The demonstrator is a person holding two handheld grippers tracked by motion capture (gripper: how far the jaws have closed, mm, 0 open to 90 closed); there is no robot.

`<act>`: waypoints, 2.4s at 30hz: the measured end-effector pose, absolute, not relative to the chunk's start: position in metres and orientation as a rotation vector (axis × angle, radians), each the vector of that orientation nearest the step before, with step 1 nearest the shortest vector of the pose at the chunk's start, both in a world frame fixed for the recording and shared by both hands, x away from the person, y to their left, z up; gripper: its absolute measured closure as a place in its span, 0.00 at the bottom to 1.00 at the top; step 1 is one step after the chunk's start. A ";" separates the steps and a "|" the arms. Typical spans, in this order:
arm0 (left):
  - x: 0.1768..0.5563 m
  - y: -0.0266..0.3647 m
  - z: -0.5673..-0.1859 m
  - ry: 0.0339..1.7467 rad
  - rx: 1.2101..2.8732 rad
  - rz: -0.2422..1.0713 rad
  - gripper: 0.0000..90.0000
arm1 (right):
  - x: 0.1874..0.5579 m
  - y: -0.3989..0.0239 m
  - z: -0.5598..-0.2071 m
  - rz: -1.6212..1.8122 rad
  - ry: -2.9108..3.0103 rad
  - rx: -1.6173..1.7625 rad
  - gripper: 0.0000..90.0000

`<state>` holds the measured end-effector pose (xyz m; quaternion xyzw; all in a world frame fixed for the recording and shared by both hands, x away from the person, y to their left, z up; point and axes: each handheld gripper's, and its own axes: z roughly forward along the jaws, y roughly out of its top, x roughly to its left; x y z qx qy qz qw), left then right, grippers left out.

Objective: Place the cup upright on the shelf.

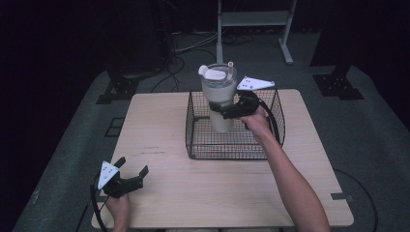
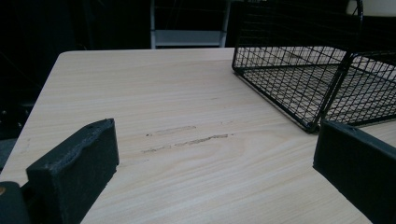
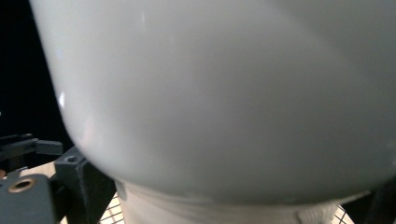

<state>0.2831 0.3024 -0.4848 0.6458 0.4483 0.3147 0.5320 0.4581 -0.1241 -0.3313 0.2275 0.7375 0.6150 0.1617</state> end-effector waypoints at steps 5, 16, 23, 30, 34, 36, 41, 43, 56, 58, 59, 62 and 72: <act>0.284 0.302 -0.485 1.065 1.536 0.754 0.00 | 0.474 -0.120 -0.339 1.755 2.099 0.658 0.08; 0.282 0.303 -0.485 1.059 1.533 0.745 0.00 | 0.497 -0.105 -0.356 1.761 2.161 0.670 0.08; 0.281 0.304 -0.485 1.057 1.530 0.737 0.00 | 0.503 -0.098 -0.369 1.736 2.195 0.691 0.08; 0.281 0.307 -0.485 1.050 1.515 0.718 0.00 | 0.512 -0.094 -0.384 1.677 2.235 0.698 0.08; 0.281 0.306 -0.485 1.049 1.514 0.719 0.00 | 0.515 -0.093 -0.390 1.656 2.248 0.711 0.08; 0.281 0.307 -0.485 1.048 1.516 0.719 0.00 | 0.517 -0.091 -0.394 1.636 2.266 0.722 0.08; 0.281 0.307 -0.485 1.045 1.513 0.717 0.00 | 0.520 -0.091 -0.399 1.638 2.290 0.734 0.08; 0.281 0.309 -0.485 1.045 1.502 0.704 0.00 | 0.522 -0.092 -0.401 1.637 2.298 0.737 0.08; 0.280 0.311 -0.485 1.039 1.487 0.694 0.00 | 0.527 -0.086 -0.414 1.536 2.348 0.757 0.08; 0.280 0.311 -0.485 1.038 1.483 0.691 0.00 | 0.525 -0.085 -0.416 1.532 2.348 0.733 0.08; 0.280 0.311 -0.485 1.038 1.483 0.691 0.00 | 0.525 -0.085 -0.416 1.532 2.348 0.733 0.08; 0.279 0.311 -0.485 1.036 1.482 0.689 0.00 | 0.522 -0.085 -0.417 1.511 2.361 0.702 0.08; 0.280 0.310 -0.485 1.036 1.484 0.691 0.00 | 0.515 -0.097 -0.420 1.501 2.362 0.646 0.08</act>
